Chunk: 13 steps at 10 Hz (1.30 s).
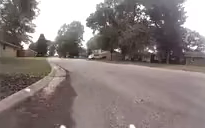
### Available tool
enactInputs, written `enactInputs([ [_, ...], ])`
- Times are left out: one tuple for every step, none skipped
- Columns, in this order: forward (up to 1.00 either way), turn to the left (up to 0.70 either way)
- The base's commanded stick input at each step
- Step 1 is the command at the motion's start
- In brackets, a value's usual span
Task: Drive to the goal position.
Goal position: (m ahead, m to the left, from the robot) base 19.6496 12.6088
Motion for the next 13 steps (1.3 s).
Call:
enactInputs([
  [0.70, 0.00],
  [0.70, 0.00],
  [0.70, 0.00],
  [0.70, 0.00],
  [0.70, 0.00],
  [0.70, 0.00],
  [0.70, 0.00],
  [0.70, 0.09],
  [0.70, 0.26],
  [0.70, 0.35],
  [0.70, 0.18],
  [0.70, 0.00],
  [0.70, 0.00],
])
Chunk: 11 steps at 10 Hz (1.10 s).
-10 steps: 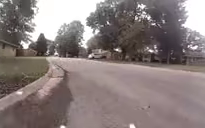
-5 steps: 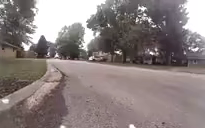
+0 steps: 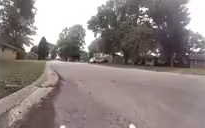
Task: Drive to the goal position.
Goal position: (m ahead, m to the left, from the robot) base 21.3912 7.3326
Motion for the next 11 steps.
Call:
enactInputs([
  [0.70, 0.00],
  [0.70, 0.00],
  [0.70, 0.00],
  [0.70, 0.00],
  [0.70, 0.00],
  [0.70, 0.00],
  [0.70, 0.00],
  [0.70, 0.00],
  [0.70, 0.00],
  [0.70, 0.00],
  [0.70, 0.00],
])
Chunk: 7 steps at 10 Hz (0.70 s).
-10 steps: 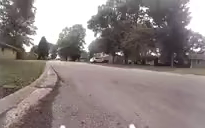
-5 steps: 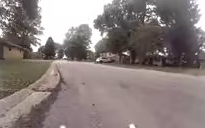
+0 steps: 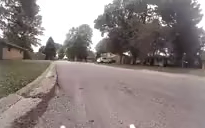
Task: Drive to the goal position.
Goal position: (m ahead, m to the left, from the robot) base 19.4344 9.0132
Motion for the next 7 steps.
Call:
enactInputs([
  [0.70, 0.01],
  [0.70, 0.21],
  [0.70, 0.35],
  [0.70, 0.35],
  [0.70, 0.35],
  [0.70, 0.10],
  [0.70, 0.00],
])
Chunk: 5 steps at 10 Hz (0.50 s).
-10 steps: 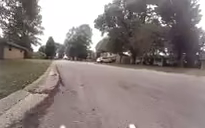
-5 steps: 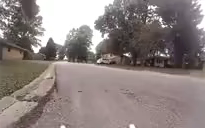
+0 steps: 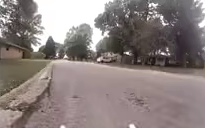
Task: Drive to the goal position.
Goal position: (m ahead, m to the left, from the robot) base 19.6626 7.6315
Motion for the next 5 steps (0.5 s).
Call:
enactInputs([
  [0.70, 0.00],
  [0.70, 0.00],
  [0.70, 0.00],
  [0.70, 0.14],
  [0.70, 0.34],
])
